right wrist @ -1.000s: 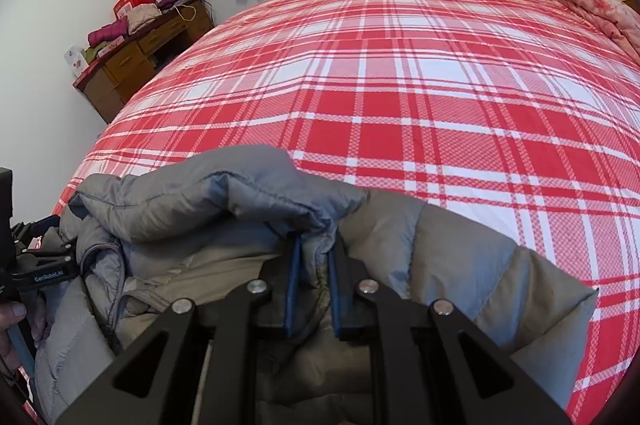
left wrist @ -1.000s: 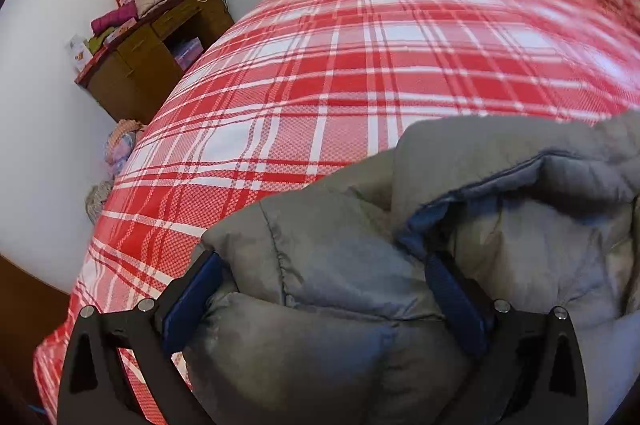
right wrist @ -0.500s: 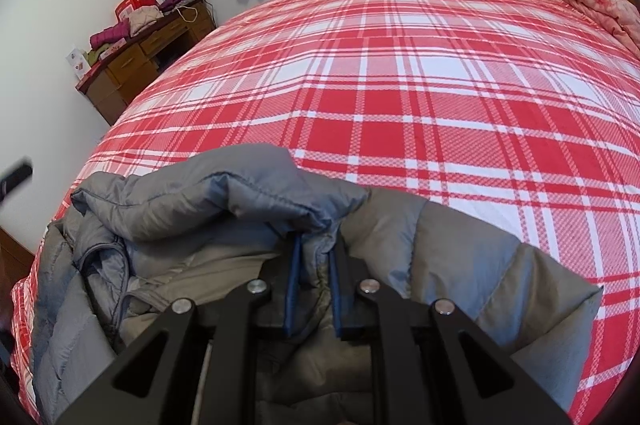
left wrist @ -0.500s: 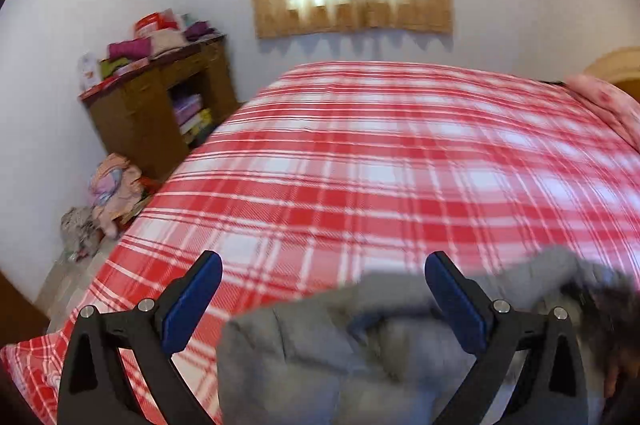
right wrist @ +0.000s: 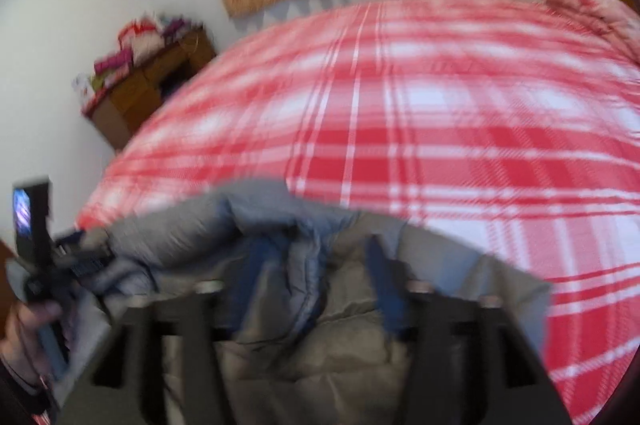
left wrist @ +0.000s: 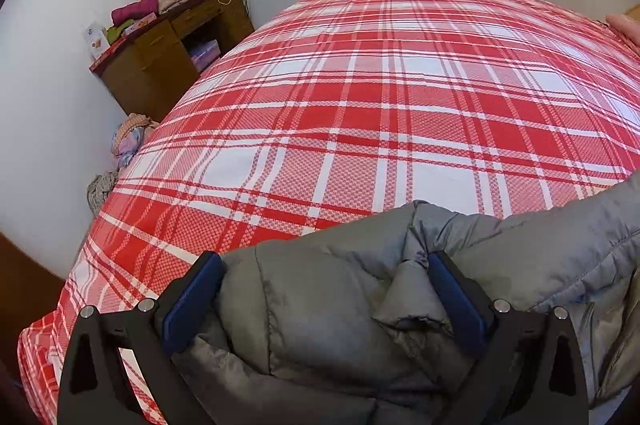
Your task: Fold large clothes
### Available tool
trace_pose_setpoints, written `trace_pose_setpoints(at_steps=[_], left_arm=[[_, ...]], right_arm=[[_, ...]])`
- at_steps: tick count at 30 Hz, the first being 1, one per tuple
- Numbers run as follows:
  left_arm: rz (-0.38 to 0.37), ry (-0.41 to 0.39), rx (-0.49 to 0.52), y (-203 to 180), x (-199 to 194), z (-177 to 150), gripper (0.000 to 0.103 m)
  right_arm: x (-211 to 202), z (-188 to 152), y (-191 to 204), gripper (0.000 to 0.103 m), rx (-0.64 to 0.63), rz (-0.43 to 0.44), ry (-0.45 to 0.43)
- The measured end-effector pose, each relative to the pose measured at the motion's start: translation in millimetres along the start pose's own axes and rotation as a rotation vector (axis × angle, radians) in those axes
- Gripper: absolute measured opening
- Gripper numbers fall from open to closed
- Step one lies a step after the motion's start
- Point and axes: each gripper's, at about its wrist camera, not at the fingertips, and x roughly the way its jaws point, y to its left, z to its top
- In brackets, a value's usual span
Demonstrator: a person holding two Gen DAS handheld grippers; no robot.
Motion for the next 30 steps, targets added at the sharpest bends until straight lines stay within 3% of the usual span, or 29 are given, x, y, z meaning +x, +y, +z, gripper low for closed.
trace_pose_setpoints(at_steps=[3, 7, 12, 16, 19, 30], left_arm=[[-0.026, -0.06, -0.052, 9.0, -21.3, 14.3, 0.102], [-0.116, -0.163, -0.1, 7.9, -57.0, 43.3, 0.102], [-0.244, -0.088, -0.068, -29.5, -39.8, 47.6, 0.102], [-0.231, -0.017, -0.02, -45.5, -11.1, 20.2, 0.102], [-0.263, 0.001, -0.059, -41.9, -2.0, 4.4, 0.102], [-0.205, -0.005, -0.024, -54.8, 7.4, -2.5, 0.102]], right_arm=[[-20.2, 27.8, 12.3, 0.069, -0.014, -0.016, -0.044], [0.5, 62.2, 41.6, 0.064, -0.071, -0.019, 0.004], [59.8, 55.3, 64.2, 0.047, -0.127, -0.046, 0.13], [74.4, 18.8, 58.6, 0.045, -0.148, -0.045, 0.207], [73.2, -1.8, 50.2, 0.045, -0.153, -0.035, 0.216], [77.2, -16.3, 48.7, 0.044, -0.166, -0.047, 0.188]])
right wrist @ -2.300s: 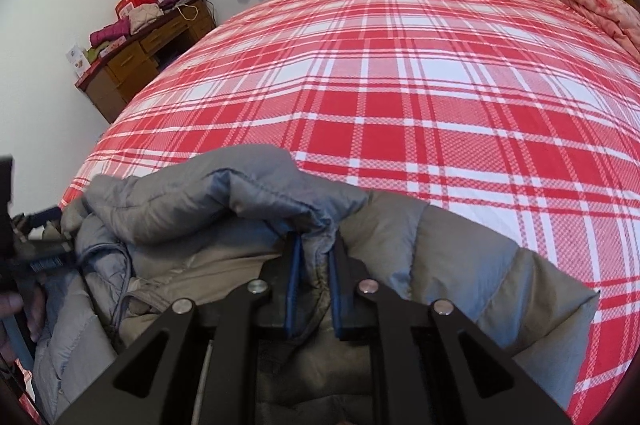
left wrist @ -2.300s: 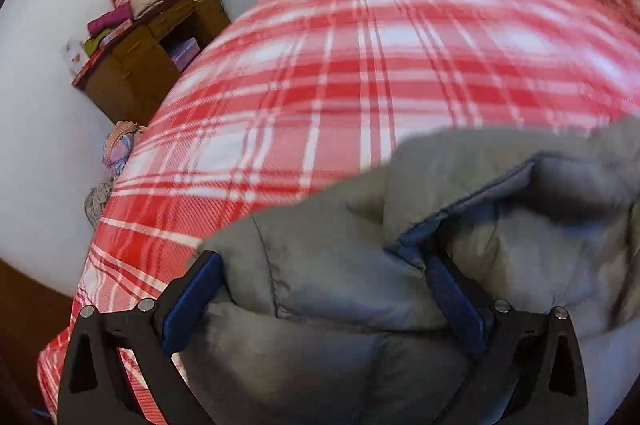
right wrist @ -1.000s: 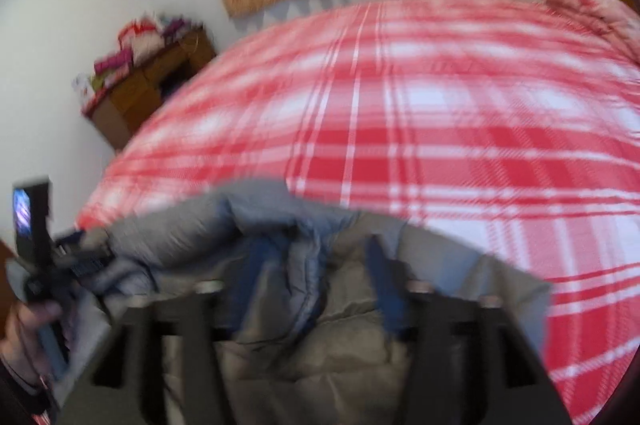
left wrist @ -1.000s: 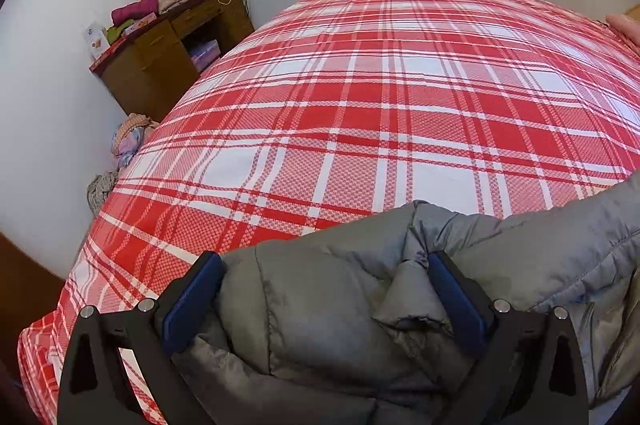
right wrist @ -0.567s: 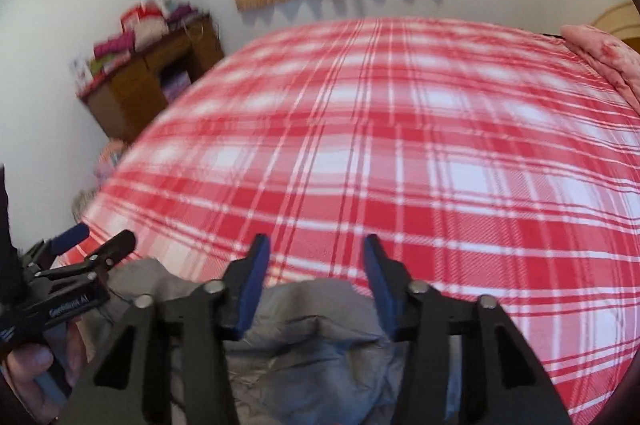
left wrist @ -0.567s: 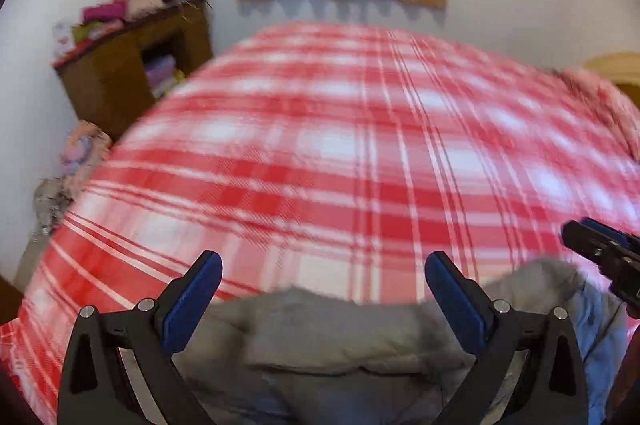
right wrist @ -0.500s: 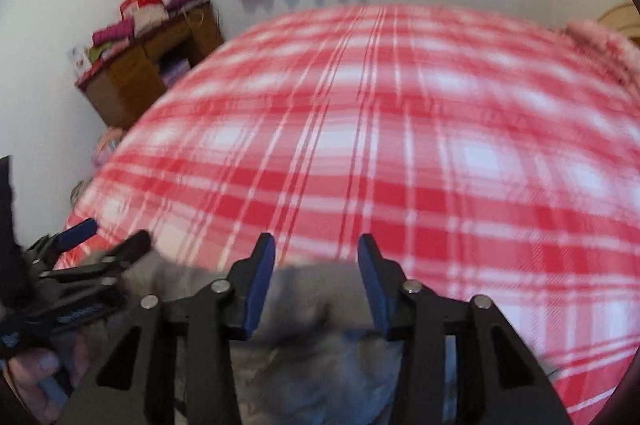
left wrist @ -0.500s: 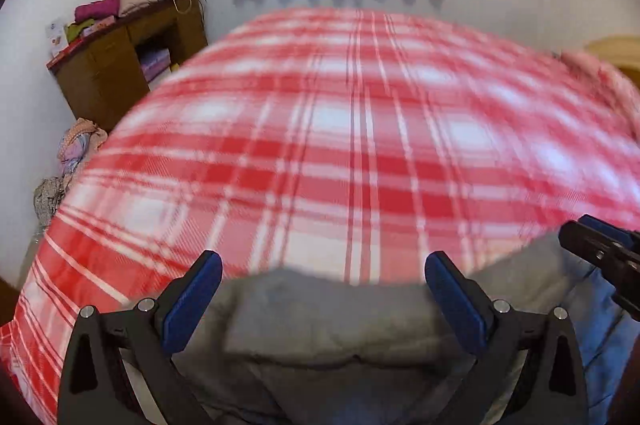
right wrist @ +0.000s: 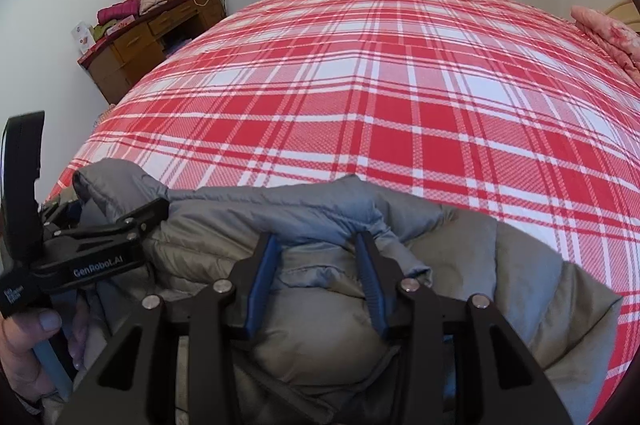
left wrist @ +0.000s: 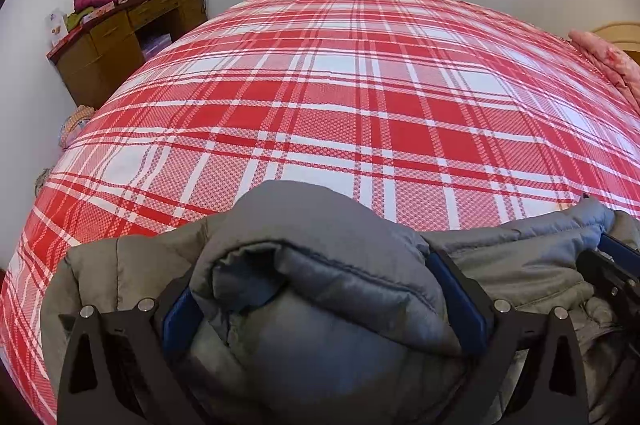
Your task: Fold large clothes
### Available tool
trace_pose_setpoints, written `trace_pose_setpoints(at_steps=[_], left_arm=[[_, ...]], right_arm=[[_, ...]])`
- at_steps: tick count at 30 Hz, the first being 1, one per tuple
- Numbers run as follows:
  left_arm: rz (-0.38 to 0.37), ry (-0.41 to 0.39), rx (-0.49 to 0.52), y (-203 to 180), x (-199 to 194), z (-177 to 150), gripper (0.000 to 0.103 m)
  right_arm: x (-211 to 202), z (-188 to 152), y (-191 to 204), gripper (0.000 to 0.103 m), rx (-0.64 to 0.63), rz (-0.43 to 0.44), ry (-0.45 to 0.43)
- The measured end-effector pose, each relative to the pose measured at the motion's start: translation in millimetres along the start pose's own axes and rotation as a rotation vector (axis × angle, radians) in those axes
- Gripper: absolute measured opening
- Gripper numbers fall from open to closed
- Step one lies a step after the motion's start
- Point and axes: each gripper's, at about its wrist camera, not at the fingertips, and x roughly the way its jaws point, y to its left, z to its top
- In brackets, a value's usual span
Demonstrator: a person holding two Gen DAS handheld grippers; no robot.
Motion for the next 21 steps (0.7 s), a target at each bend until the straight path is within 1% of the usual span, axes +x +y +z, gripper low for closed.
trace_pose_setpoints(at_steps=[6, 13, 21], left_arm=[[0.013, -0.003, 0.009, -2.0, -0.2, -2.2, 0.102], [0.018, -0.004, 0.014, -2.5, 0.9, -2.4, 0.102], [0.022, -0.004, 0.017, -4.1, 1.0, -3.4, 0.102]], right_arm=[[4.6, -0.8, 10.2, 0.044, -0.046, -0.063, 0.01], [6.3, -1.7, 9.4, 0.044, -0.052, -0.071, 0.014], [8.8, -2.1, 15.2, 0.044, -0.084, -0.114, 0.022]])
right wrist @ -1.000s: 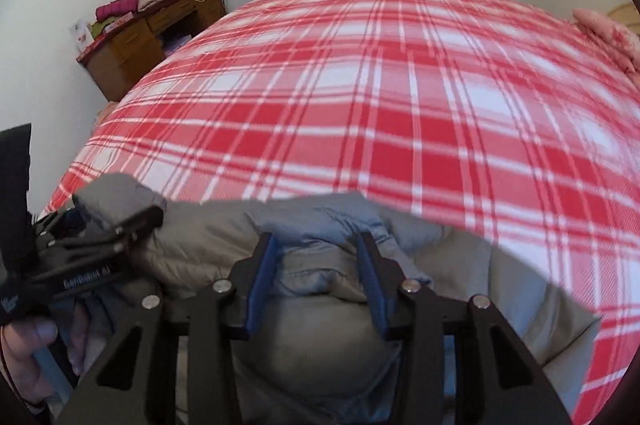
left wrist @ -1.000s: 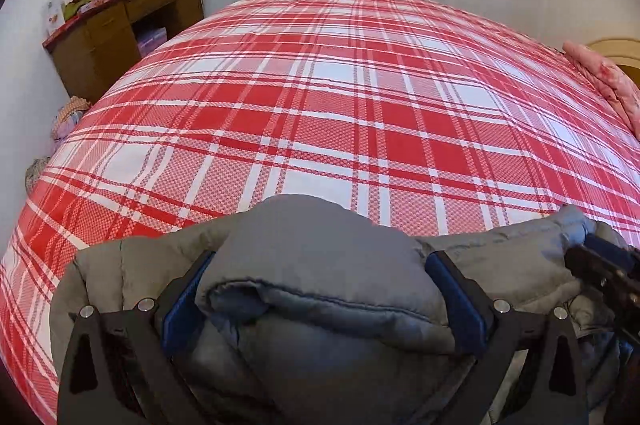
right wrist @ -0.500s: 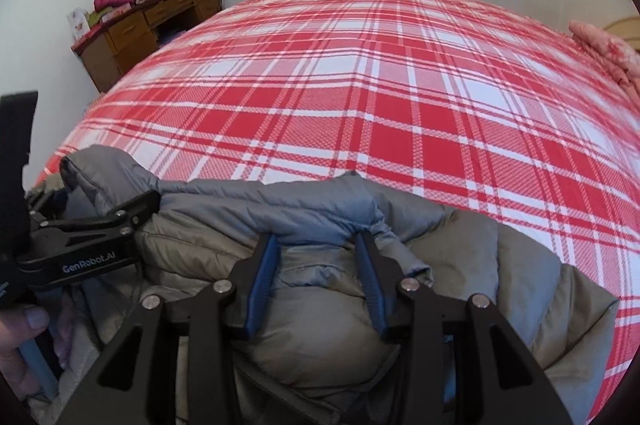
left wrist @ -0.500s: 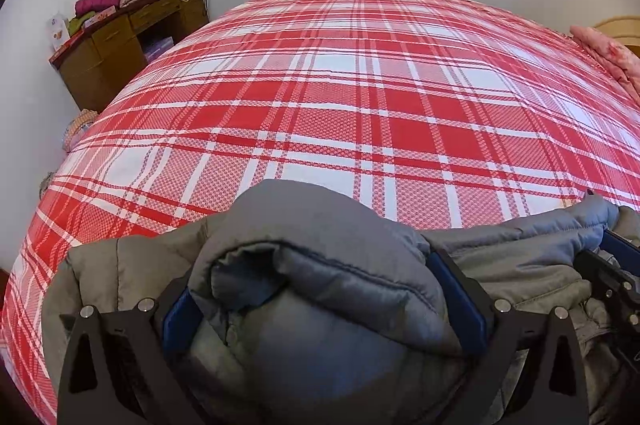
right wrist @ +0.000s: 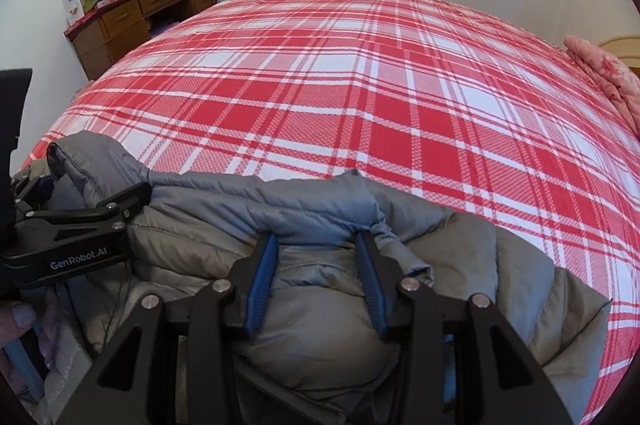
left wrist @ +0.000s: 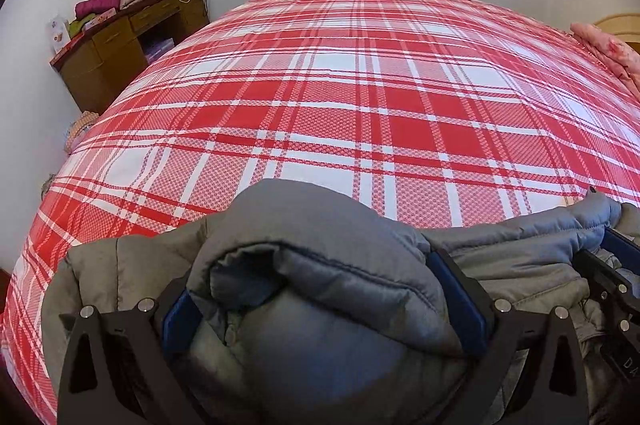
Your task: Fold large clothes
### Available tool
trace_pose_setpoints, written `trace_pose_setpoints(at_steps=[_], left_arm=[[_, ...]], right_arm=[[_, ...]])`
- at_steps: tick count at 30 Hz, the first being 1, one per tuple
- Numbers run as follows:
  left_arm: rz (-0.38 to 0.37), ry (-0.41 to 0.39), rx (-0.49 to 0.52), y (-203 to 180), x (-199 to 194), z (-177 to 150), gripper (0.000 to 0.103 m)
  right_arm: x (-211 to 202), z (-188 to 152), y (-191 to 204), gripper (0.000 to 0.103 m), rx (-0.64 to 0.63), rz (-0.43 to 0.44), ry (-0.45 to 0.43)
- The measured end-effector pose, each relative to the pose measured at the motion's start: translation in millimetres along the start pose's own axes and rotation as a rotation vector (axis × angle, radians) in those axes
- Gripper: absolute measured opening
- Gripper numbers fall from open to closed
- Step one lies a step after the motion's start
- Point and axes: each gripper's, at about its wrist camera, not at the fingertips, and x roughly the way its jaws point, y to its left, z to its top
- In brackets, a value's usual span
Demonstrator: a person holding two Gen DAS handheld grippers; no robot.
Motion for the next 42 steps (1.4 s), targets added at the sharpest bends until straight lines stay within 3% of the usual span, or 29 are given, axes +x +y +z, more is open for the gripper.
trace_pose_setpoints(at_steps=[42], left_arm=[[0.006, 0.002, 0.006, -1.0, 1.2, 0.8, 0.102]], right_arm=[[2.4, -0.1, 5.8, 0.044, -0.039, -0.049, 0.015]])
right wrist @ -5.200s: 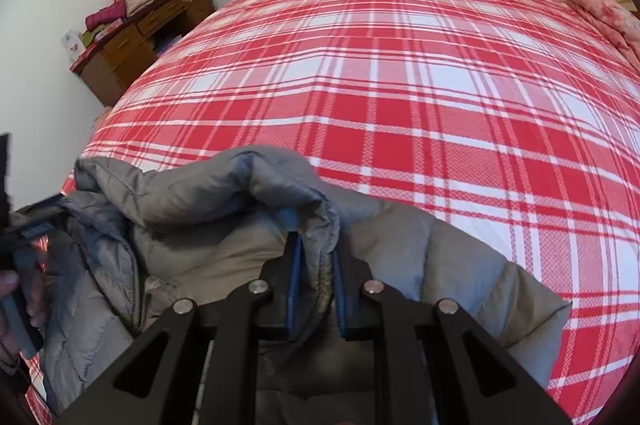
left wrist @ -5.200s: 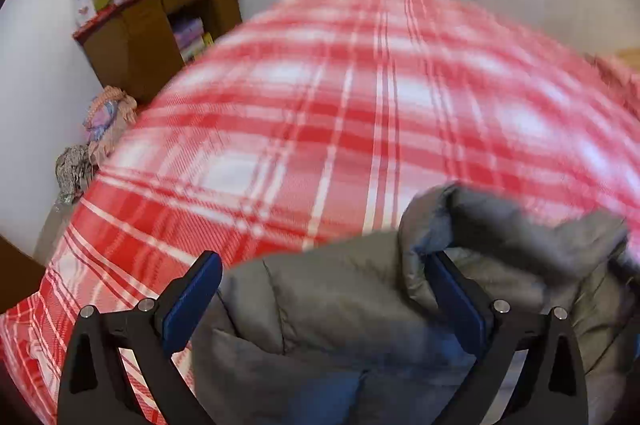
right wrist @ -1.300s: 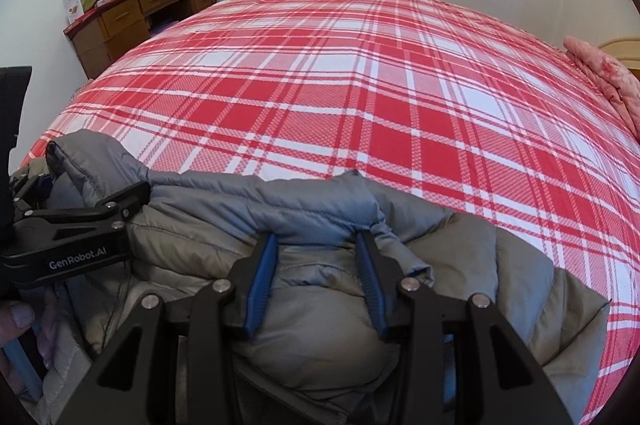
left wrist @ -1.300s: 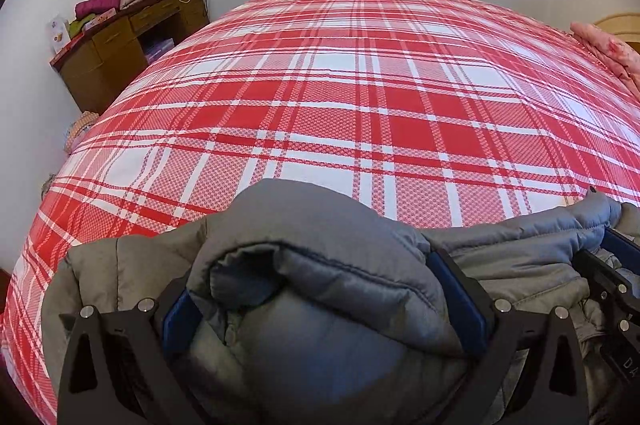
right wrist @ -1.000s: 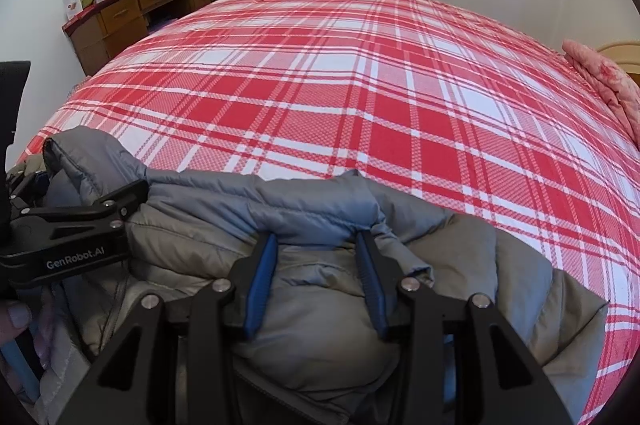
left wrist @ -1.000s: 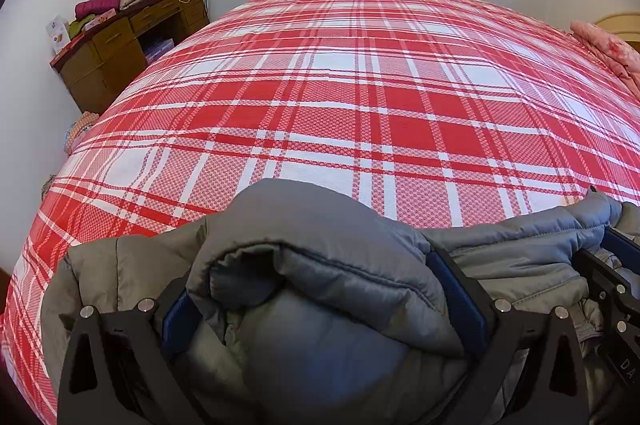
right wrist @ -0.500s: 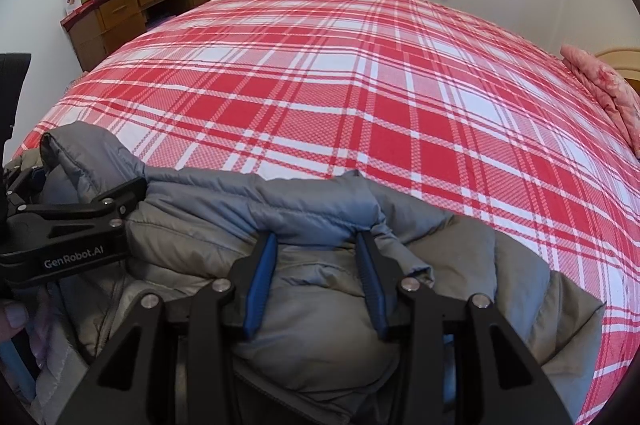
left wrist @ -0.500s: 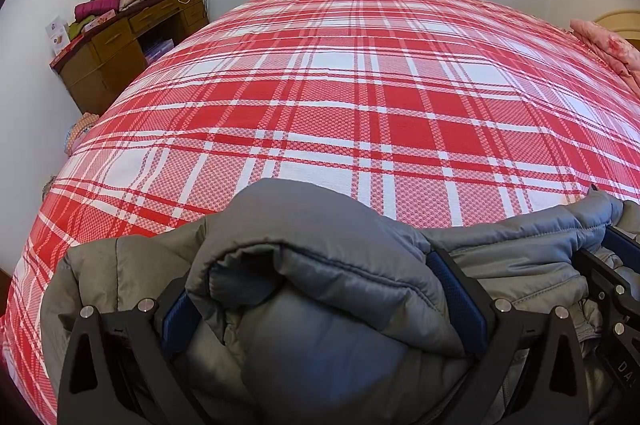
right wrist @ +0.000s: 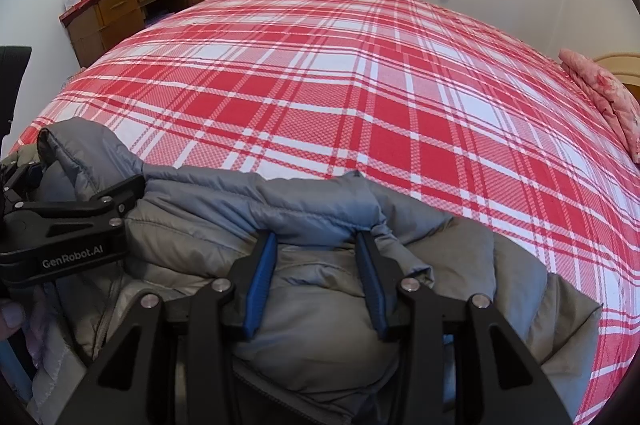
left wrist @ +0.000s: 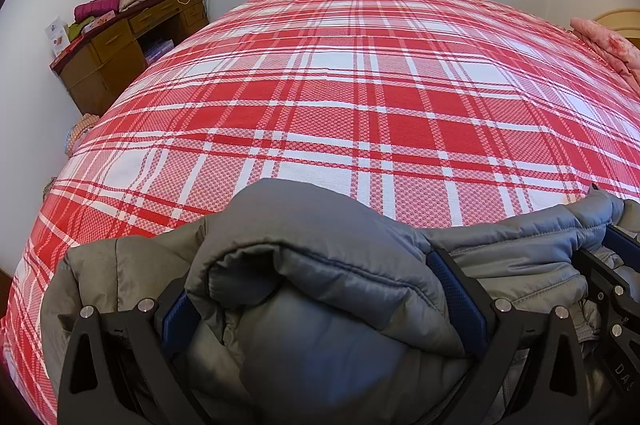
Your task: Fold large clothes
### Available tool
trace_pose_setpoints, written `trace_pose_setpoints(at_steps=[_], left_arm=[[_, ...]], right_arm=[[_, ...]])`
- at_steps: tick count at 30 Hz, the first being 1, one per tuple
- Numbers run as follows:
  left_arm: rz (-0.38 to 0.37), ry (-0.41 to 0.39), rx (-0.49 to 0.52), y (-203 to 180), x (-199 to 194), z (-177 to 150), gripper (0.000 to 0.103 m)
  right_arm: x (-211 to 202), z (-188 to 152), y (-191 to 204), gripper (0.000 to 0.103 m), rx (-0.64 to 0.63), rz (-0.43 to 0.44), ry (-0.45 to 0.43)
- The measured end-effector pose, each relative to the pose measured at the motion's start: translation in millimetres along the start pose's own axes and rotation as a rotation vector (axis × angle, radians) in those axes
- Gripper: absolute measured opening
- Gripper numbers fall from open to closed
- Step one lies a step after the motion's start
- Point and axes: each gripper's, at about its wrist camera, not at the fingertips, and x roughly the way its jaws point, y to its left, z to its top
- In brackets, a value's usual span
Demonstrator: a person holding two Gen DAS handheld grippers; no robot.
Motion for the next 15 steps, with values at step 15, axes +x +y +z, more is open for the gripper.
trace_pose_setpoints(at_steps=[15], left_arm=[[-0.027, -0.132, -0.005, 53.3, -130.7, -10.5, 0.102]], right_arm=[[-106.1, -35.3, -50.3, 0.076, 0.005, 0.072, -0.03]])
